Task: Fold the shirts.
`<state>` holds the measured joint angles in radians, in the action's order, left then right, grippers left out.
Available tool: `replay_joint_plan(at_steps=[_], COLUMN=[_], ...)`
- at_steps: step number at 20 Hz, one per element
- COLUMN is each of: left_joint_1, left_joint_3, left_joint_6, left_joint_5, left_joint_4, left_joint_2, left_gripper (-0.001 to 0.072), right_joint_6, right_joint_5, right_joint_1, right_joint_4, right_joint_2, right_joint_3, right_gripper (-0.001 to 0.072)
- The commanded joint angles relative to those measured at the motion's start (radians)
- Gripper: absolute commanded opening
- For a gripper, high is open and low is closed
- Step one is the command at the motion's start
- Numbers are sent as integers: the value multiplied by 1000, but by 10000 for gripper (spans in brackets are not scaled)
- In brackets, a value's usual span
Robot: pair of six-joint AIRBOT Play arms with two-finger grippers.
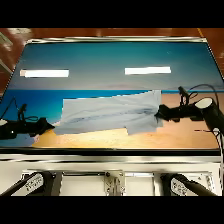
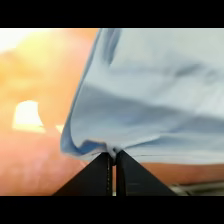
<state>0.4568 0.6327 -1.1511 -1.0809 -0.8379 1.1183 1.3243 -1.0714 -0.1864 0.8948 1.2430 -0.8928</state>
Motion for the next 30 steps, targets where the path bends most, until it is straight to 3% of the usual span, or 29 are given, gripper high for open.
replay_joint_plan(at_steps=[1,4,7,11,16,23,24,25,26,27,29,30], left_joint_1=[-83,-180,-238,-289,-262,-259,-259,-258,-257,-255,-249,-249], left_joint_3=[183,388,588,703,704,704,704,704,704,705,705,705], left_joint_6=[-60,-86,-183,-266,-358,-410,-406,-406,-407,-406,-406,-397], left_joint_5=[61,62,61,61,51,-14,-32,-49,-63,-83,-144,-163], left_joint_4=[28,32,31,31,-14,-79,-79,-79,-79,-79,-79,-78], left_joint_2=[92,259,426,576,602,602,602,602,601,600,594,588], left_gripper=[32,34,34,38,34,36,68,217,528,712,719,719], right_joint_6=[38,72,114,116,159,175,175,167,140,98,51,51], right_joint_5=[137,212,252,249,261,257,261,261,261,246,196,159], right_joint_1=[47,72,72,72,31,8,9,9,6,-2,-29,-45], right_joint_4=[-48,-45,-45,-48,7,11,13,12,13,13,64,113], right_joint_2=[47,169,267,367,380,384,385,385,383,377,359,357], right_joint_3=[-204,-307,-323,-322,-322,-322,-322,-322,-322,-322,-322,-322], right_gripper=[53,54,54,62,61,65,179,428,592,602,701,702])
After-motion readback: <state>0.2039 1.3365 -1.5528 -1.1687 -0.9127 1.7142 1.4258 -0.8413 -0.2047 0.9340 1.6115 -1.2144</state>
